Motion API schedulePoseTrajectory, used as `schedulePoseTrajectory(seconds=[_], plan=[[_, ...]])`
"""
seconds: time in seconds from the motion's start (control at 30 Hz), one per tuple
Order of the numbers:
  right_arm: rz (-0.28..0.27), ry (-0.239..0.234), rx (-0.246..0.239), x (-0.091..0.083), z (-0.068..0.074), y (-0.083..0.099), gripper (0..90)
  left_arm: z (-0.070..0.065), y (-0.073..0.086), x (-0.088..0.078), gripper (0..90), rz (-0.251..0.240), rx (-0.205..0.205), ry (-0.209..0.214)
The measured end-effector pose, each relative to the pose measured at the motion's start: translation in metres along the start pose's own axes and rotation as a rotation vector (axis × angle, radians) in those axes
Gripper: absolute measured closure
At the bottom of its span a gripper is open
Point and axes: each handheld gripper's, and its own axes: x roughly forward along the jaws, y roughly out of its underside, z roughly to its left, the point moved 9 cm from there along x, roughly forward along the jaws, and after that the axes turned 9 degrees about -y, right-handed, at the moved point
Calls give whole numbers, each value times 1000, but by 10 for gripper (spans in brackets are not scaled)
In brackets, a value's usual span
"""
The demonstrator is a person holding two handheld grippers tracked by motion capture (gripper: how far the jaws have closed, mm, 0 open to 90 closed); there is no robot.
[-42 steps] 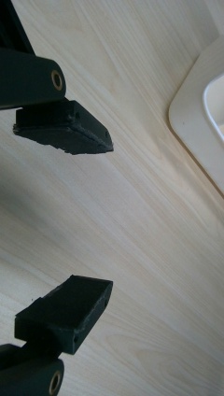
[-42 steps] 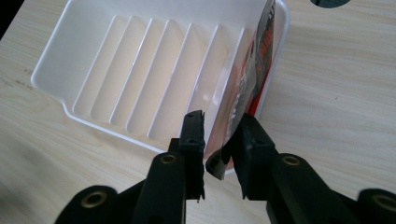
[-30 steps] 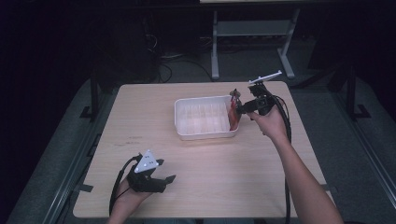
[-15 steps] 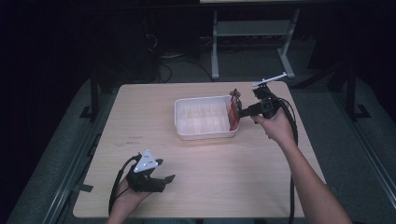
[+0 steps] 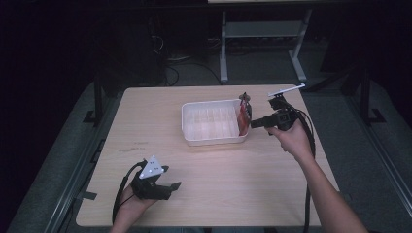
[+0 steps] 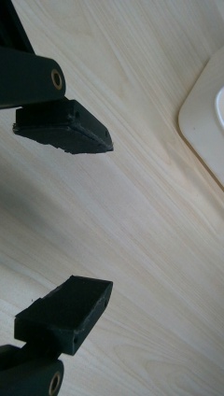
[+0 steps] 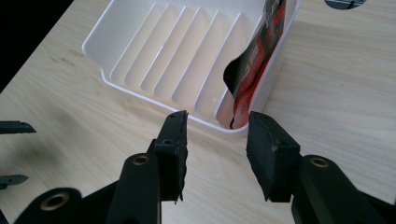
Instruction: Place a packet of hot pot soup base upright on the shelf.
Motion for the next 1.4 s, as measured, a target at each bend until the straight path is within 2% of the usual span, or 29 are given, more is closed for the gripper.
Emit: schedulePoseTrajectory(seconds=[0.4, 0.83, 0.97, 1.4], plan=[[-6, -11, 4, -7, -6, 17, 549, 1, 1, 0, 265, 1, -5, -4], [-7, -31, 15, -7, -13, 36, 534, 5, 1, -2, 260, -1, -16, -7], [-11, -31, 17, -9, -14, 42, 530, 7, 1, -3, 256, -8, -29, -5], [0, -23, 10, -10, -21, 65, 528, 10, 2, -4, 256, -4, -31, -13]])
